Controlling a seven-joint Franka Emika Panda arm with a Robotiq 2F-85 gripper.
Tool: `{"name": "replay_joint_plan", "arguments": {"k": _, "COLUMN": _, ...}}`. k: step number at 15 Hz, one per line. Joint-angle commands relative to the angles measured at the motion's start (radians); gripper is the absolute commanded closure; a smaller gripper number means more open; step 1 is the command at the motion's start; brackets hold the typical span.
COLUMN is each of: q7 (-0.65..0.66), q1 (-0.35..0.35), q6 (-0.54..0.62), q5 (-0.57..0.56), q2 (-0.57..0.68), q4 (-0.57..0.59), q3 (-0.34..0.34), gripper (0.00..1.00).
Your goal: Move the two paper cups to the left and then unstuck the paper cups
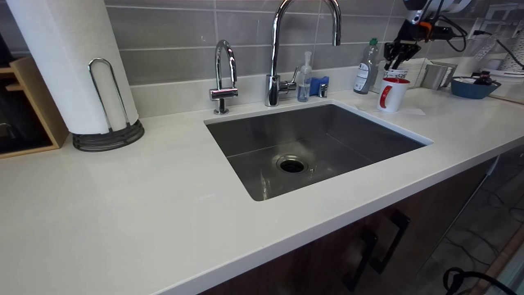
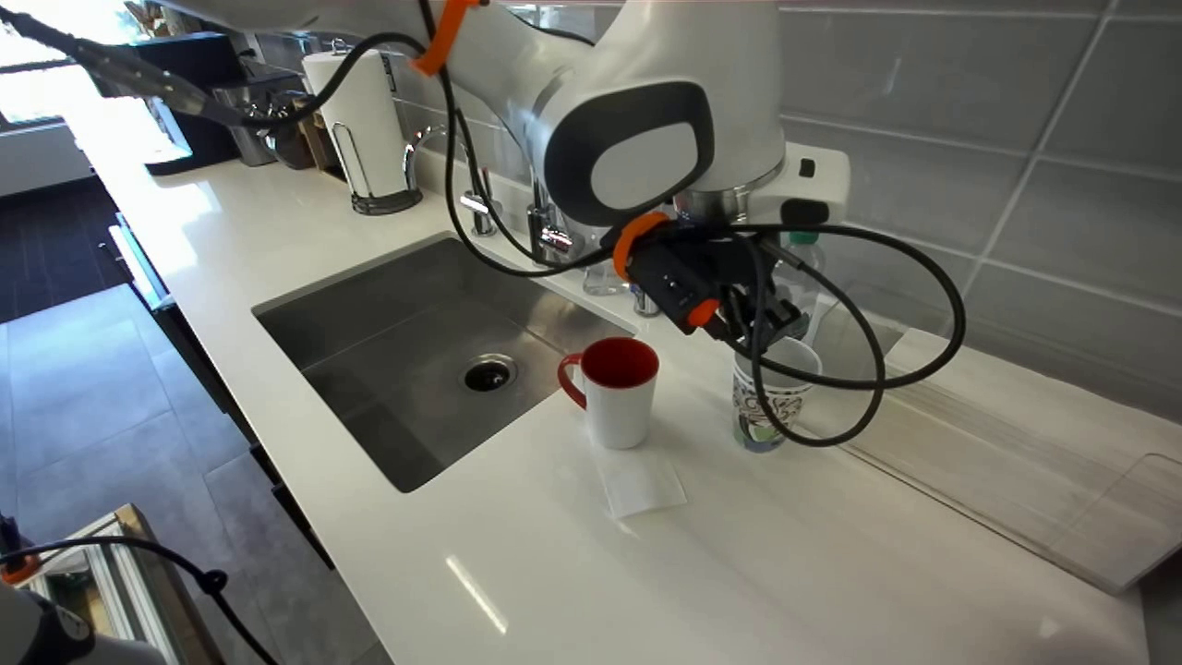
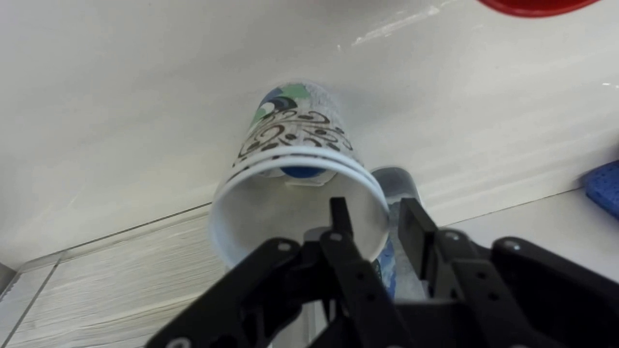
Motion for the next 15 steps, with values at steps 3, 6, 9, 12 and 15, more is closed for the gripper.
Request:
{"name": "replay_joint_plan", "arguments": {"k": 3, "q7": -0.029, "q1": -0.003, "q6": -0.020, "q5": 0.017, "q2": -0.025, "q4": -0.015, "q3": -0.002, "gripper": 0.72}}
{"name": "replay_joint_plan", "arguments": {"k": 6, "q7": -0.031, "q1": -0.003, "q6": -0.022, "q5": 0.016, "q2": -0.023, "q4": -0.016, "q3": -0.002, "gripper": 0.75}}
{"name": "replay_joint_plan", "arguments": {"k": 9, "q7": -0.033, "q1": -0.003, "q6": -0.019, "q5": 0.015, "q2": -0.026, "q4": -0.018, "q3": -0.002, "gripper": 0.91}}
{"name": "replay_joint_plan", "arguments": {"k": 12, "q7": -0.036, "q1": -0.002, "q6": -0.014, "q5": 0.012, "q2": -0.030, "q4": -0.022, "q3": -0.003, "gripper": 1.00}}
{"name": "replay_joint_plan", "arguments": {"k": 15, "q7": -0.042, "q1": 0.000, "q6": -0.006, "q5": 0.005, "q2": -0.039, "q4": -0.026, "q3": -0.007, "gripper": 0.99}}
